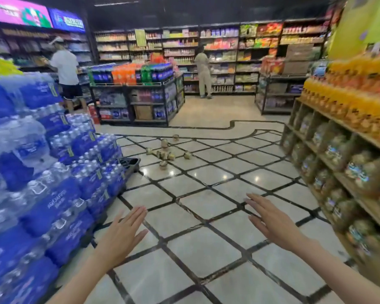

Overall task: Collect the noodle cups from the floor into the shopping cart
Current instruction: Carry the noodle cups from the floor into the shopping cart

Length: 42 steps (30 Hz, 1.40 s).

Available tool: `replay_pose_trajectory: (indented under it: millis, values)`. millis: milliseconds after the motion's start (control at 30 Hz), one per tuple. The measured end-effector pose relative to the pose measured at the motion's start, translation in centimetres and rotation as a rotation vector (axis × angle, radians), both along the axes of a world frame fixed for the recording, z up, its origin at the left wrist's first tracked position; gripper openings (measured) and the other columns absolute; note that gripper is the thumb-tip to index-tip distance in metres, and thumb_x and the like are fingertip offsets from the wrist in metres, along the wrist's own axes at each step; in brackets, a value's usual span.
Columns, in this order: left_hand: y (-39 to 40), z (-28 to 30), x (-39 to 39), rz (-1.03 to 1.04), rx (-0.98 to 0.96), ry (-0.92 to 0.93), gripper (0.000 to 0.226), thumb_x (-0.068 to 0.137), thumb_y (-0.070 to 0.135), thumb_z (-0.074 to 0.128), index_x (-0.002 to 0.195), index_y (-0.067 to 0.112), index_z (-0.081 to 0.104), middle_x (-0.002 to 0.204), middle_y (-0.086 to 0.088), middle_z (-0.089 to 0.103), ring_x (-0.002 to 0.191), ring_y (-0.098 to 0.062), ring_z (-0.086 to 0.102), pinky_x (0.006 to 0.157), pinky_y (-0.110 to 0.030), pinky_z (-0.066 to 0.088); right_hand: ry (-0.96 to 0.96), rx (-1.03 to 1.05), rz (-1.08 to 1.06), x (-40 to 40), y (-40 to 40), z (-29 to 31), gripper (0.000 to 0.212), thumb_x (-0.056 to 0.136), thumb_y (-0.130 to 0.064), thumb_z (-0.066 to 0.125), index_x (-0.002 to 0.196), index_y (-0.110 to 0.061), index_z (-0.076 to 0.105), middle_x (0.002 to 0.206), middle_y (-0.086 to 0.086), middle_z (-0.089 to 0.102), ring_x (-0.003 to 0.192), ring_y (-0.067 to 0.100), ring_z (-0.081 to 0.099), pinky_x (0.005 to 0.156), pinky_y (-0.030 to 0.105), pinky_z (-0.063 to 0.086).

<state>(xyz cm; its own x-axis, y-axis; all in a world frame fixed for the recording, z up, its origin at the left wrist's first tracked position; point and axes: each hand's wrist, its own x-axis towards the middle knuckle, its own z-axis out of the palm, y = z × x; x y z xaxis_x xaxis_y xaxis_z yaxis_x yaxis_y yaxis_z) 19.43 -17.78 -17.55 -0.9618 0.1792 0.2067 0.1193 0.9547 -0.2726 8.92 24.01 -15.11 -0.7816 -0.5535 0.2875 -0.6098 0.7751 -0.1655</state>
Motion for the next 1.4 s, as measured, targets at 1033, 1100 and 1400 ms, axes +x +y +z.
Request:
replay_pose_trajectory:
  millis: [1033, 1100, 1400]
  values:
    - [-20.5, -2.8, -71.7, 0.206, 0.068, -0.131, 0.08, 0.095, 0.063, 0.013, 0.119, 0.01, 0.067, 0.123, -0.002, 0.066, 0.114, -0.018, 0.062, 0.112, -0.033, 0.016, -0.259, -0.115, -0.051, -76.4, -18.5, -4.1, 0.116, 0.064, -0.091, -0.007, 0.149, -0.02, 0.027, 0.153, -0.012, 0.021, 0.143, 0.004, 0.016, 0.111, 0.014, 0.012]
    - [-22.0, -3.2, -75.5, 0.228, 0.099, -0.18, 0.08, 0.095, 0.063, 0.012, 0.118, 0.008, 0.067, 0.123, -0.004, 0.065, 0.116, -0.019, 0.06, 0.112, -0.03, 0.006, -0.272, -0.112, -0.044, -81.6, -20.1, -4.2, 0.112, 0.066, -0.09, -0.002, 0.149, -0.02, 0.027, 0.152, -0.013, 0.02, 0.143, 0.006, 0.016, 0.11, 0.014, 0.01]
    - [-31.9, -9.0, -96.1, 0.297, 0.179, -0.341, 0.086, 0.094, 0.064, 0.009, 0.114, 0.006, 0.069, 0.118, -0.004, 0.068, 0.108, -0.018, 0.065, 0.114, -0.03, 0.006, -0.368, -0.049, -0.058, -106.3, -29.0, -9.3, 0.066, 0.094, -0.049, 0.042, 0.15, -0.018, 0.025, 0.157, -0.006, 0.019, 0.144, 0.009, 0.018, 0.113, 0.022, 0.018]
